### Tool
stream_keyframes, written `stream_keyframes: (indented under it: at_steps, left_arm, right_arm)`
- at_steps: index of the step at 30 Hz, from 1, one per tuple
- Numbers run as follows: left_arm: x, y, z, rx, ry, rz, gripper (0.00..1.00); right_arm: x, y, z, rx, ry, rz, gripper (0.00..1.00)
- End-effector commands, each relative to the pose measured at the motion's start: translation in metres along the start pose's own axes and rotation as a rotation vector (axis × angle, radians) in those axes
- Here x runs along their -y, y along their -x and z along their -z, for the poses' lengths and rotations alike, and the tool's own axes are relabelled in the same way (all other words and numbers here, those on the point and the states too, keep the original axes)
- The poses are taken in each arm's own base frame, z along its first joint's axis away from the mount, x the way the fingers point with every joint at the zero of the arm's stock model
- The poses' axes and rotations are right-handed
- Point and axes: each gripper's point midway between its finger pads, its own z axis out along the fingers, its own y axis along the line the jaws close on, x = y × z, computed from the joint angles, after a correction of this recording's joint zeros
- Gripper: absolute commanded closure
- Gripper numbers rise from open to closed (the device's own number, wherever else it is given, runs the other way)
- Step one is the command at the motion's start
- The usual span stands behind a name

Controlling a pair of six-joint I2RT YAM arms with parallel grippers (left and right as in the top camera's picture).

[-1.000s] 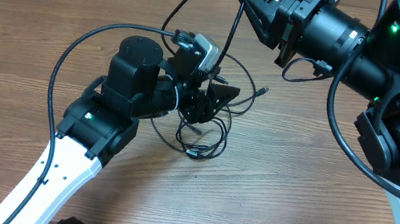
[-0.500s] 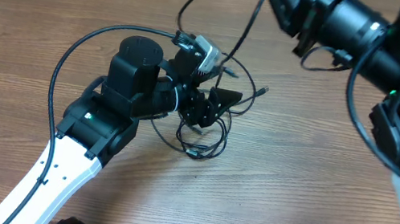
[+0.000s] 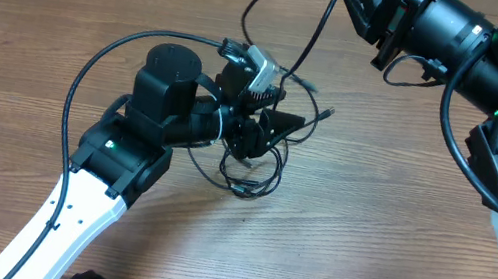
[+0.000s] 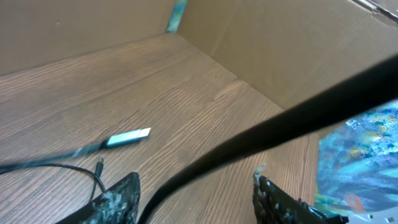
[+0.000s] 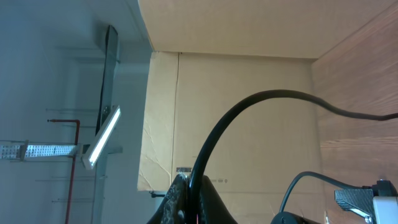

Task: Untangle cables
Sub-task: 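Grasp a cable strand with the left gripper near the center, then pull the left gripper back-left, dragging the cable end away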

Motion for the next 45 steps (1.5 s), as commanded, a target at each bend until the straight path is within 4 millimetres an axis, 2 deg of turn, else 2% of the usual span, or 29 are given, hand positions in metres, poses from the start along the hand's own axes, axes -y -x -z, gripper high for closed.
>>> stream_keyframes:
  at_steps: [1, 5, 7, 11, 13, 14, 22, 26, 29, 32, 35, 36, 37, 39, 41, 43, 45]
  left_arm:
    - [0.011, 0.004, 0.002, 0.005, -0.053, -0.009, 0.46]
    - [0.011, 0.004, 0.002, 0.005, -0.053, -0.008, 0.51]
    - [0.011, 0.004, 0.002, 0.004, -0.052, -0.008, 0.57]
    - [0.011, 0.003, 0.002, -0.001, -0.052, -0.004, 0.76]
    - [0.011, 0.002, 0.002, -0.003, -0.051, -0.001, 0.92]
    - [0.011, 0.002, 0.002, -0.004, -0.051, 0.000, 0.96]
    - [0.011, 0.002, 0.002, -0.004, -0.053, 0.014, 0.96]
    - [0.021, 0.005, 0.004, -0.001, -0.102, 0.049, 0.96]
    - [0.025, 0.010, 0.010, 0.015, -0.103, 0.137, 0.96]
    - [0.032, 0.018, 0.017, 0.038, -0.112, 0.226, 0.96]
    - [0.041, 0.029, 0.028, 0.080, -0.121, 0.290, 0.96]
    - [0.043, 0.034, 0.033, 0.103, -0.110, 0.327, 0.96]
    - [0.043, 0.037, 0.037, 0.117, -0.101, 0.345, 0.96]
    - [0.047, 0.044, 0.047, 0.157, -0.085, 0.384, 0.96]
    - [0.047, 0.049, 0.054, 0.187, -0.073, 0.459, 0.96]
    - [0.043, 0.055, 0.060, 0.227, -0.046, 0.555, 0.96]
    - [0.040, 0.060, 0.065, 0.267, -0.026, 0.618, 0.96]
  right_arm:
    - [-0.007, -0.003, 0.004, -0.009, 0.018, 0.008, 0.96]
    - [-0.007, -0.003, 0.004, -0.009, 0.017, 0.008, 0.96]
    - [-0.007, -0.003, 0.004, -0.009, 0.017, 0.011, 0.96]
    - [-0.006, 0.002, 0.006, 0.008, 0.014, 0.010, 0.96]
    - [-0.006, 0.009, 0.008, 0.026, 0.013, 0.010, 0.96]
    - [-0.006, 0.012, 0.009, 0.033, 0.013, 0.010, 0.96]
    - [0.009, 0.017, 0.012, 0.043, -0.041, 0.002, 0.96]
    - [0.019, 0.023, 0.014, 0.072, -0.083, 0.021, 0.96]
    - [0.034, 0.050, 0.023, 0.191, -0.155, 0.098, 0.94]
    - [0.061, 0.078, 0.041, 0.325, -0.275, 0.091, 0.90]
    - [0.089, 0.104, 0.065, 0.458, -0.420, 0.114, 0.90]
    - [0.102, 0.115, 0.079, 0.520, -0.501, 0.131, 0.90]
    - [0.108, 0.118, 0.085, 0.543, -0.541, 0.144, 0.88]
    - [0.126, 0.121, 0.098, 0.554, -0.656, 0.207, 0.70]
    - [0.136, 0.122, 0.103, 0.542, -0.723, 0.253, 0.44]
    - [0.146, 0.120, 0.105, 0.500, -0.779, 0.300, 0.25]
    - [0.158, 0.116, 0.108, 0.455, -0.840, 0.326, 0.20]
